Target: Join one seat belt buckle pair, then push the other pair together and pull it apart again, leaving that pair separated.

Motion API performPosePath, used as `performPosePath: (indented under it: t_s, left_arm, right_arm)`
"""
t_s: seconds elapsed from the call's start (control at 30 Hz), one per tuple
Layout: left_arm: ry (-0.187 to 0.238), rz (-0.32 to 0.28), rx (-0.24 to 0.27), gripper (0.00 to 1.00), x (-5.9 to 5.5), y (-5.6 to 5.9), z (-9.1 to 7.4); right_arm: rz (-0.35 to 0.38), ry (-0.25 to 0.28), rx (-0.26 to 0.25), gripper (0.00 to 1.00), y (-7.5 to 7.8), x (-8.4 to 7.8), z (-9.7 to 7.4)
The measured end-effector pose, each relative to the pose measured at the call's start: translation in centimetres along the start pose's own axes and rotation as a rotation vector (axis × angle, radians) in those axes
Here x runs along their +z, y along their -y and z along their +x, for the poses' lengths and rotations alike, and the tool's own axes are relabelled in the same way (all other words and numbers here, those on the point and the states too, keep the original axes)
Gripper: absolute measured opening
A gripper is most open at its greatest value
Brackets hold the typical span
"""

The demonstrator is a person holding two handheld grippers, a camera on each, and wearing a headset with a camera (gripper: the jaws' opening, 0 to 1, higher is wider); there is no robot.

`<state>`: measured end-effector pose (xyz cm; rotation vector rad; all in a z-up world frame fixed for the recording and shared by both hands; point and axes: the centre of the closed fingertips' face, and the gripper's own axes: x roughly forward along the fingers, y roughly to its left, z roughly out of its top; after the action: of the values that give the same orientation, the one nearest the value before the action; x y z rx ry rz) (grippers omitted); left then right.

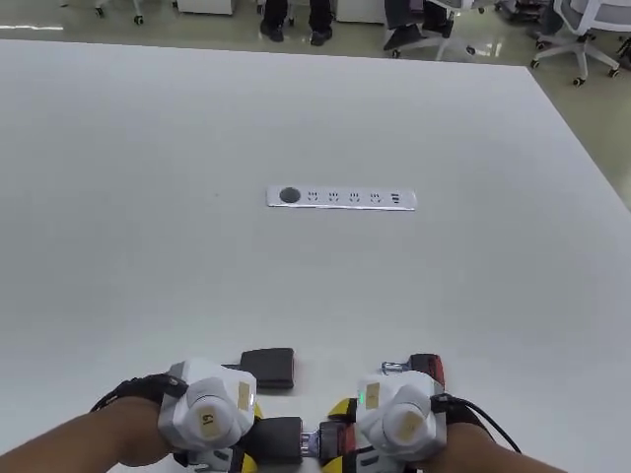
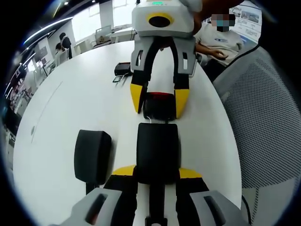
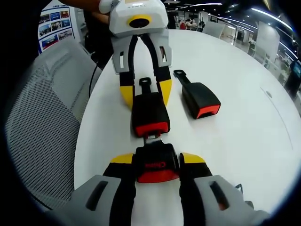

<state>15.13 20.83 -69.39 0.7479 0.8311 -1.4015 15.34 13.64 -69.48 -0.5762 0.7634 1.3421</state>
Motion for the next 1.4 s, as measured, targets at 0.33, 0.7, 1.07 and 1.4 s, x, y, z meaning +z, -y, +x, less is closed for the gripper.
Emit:
performPosePath:
  t_s: [0.33, 0.7, 1.07, 1.4]
  left_arm:
    - [-0.019, 0.017, -0.009, 0.31, 0.1, 0.1, 0.0]
    - [-0.03, 0.029, -0.018, 0.31, 0.2, 0.2, -0.2]
    - [-0.026, 0.028, -0.013, 0.32, 0.6, 0.3, -0.4]
    - [-0.01, 0.009, -0.005, 0.32, 0.7, 0.4, -0.6]
  right_arm:
    - [-0.007, 0.006, 0.0, 0.33, -0.3, 0.8, 0.6]
    - [-0.036, 0.014, 0.011, 0.33, -0.6, 1.4, 1.3]
    - [-0.053, 0.002, 0.013, 0.34, -0.7, 1.2, 1.1]
    - [-0.053, 0.0, 0.004, 0.34, -0.6, 1.1, 0.9]
